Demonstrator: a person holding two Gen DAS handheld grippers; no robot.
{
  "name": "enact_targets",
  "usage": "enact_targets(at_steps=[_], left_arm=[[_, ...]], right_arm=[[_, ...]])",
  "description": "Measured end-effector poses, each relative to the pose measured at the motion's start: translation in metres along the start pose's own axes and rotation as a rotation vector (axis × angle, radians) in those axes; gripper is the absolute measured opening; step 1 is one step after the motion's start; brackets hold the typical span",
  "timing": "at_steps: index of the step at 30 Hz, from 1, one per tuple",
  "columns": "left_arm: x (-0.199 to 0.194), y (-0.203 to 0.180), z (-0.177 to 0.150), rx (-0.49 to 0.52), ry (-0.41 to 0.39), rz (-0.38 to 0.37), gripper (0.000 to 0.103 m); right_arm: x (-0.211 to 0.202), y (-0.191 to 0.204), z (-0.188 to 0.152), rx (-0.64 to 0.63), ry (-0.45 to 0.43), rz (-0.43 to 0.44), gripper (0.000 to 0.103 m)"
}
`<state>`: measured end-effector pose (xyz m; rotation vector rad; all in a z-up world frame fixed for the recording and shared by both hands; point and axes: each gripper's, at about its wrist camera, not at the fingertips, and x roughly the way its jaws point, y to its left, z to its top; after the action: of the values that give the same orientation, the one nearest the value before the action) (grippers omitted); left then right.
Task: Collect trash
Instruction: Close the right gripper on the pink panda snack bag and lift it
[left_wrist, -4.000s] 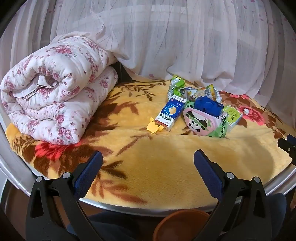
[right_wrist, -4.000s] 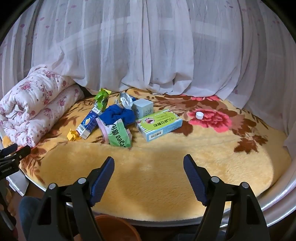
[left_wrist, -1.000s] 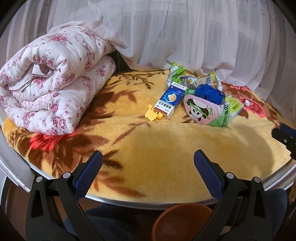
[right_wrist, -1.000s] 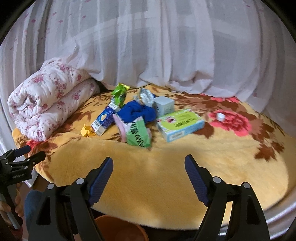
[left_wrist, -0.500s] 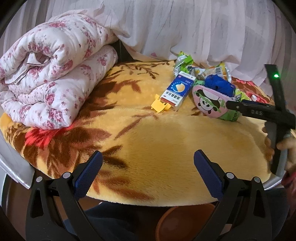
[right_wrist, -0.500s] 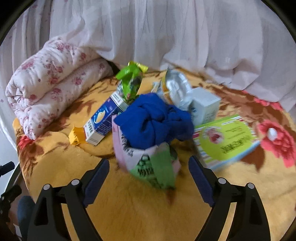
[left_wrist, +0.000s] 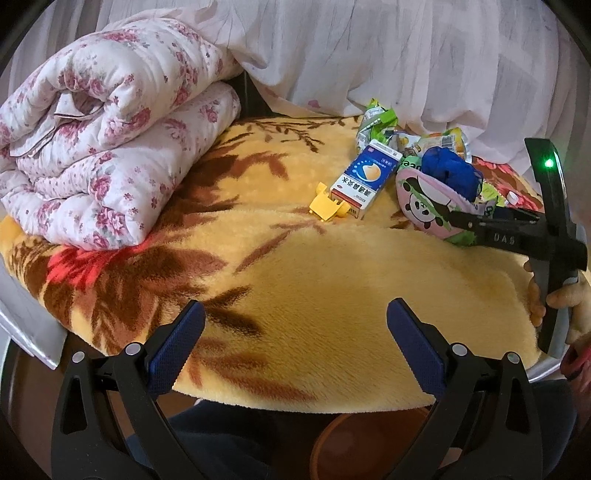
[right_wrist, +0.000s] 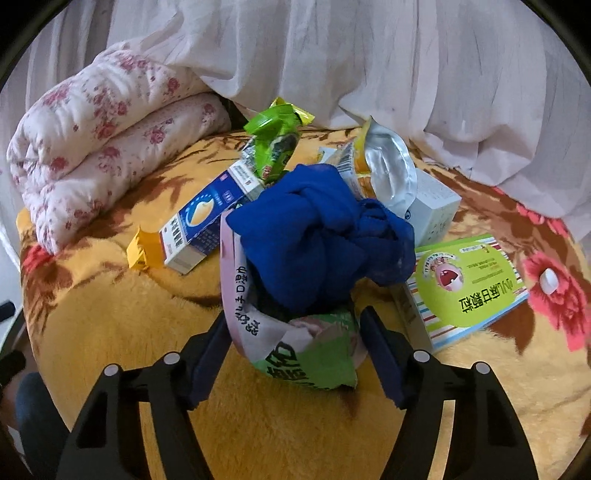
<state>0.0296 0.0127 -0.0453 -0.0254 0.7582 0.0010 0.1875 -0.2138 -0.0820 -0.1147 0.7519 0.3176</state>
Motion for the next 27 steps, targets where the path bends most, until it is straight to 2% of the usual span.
enact_targets(at_steps=[15, 18, 19, 27], left_arm=[[-0.006, 0.007, -0.001, -0.017, -0.009, 0.003, 0.096], [-0.007, 0.008, -0.001, -0.02, -0.01, 0.002, 0.096], [-0.007, 0.009, -0.001, -0.021, -0.009, 0.001, 0.096], [-0.006, 0.009, -0.001, -0.027, -0.004, -0.005, 0.096]], right_arm=[[-0.008, -0.005, -0.004, 0.046, -0.026, -0.006, 0.069], [-0.01, -0.012, -0.004, 0.096, -0.019, 0.034, 0.065], [-0.012, -0.014, -0.005, 0.111, -0.023, 0.046, 0.055], [-0.034, -0.016, -0.008, 0.163, -0.031, 0.092, 0.05]])
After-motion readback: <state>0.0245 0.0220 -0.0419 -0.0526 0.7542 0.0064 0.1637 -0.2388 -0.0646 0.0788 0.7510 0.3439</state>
